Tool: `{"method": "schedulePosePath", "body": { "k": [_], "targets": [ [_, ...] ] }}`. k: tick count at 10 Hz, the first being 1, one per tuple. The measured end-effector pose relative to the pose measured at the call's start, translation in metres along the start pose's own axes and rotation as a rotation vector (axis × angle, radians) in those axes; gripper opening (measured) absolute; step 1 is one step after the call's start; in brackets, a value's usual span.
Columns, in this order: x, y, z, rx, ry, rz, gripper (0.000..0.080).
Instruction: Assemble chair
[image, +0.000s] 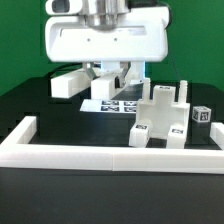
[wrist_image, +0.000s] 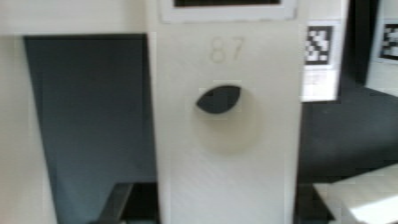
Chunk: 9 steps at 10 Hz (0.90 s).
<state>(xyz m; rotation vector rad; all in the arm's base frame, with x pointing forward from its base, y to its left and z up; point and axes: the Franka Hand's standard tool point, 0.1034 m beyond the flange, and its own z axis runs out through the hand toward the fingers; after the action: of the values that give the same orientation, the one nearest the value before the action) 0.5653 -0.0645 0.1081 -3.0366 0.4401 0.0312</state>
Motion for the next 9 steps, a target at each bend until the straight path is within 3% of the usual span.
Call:
{"method": "schedulePosePath", "body": {
  "k": [1,4,5,9],
  "targets": [
    [0.001,-0.009,-0.003,-0.002,0.014,0.015,0.0290],
    [0.000,-0.010,0.000,-0.001,0.009,0.006,0.0290],
    [-0.004,-0.017,-0.001,0.002,0.010,0.025,0.0290],
    [-0.010,-0.060,-0.027,0.025,0.033,0.010,0.0290]
  ]
}}
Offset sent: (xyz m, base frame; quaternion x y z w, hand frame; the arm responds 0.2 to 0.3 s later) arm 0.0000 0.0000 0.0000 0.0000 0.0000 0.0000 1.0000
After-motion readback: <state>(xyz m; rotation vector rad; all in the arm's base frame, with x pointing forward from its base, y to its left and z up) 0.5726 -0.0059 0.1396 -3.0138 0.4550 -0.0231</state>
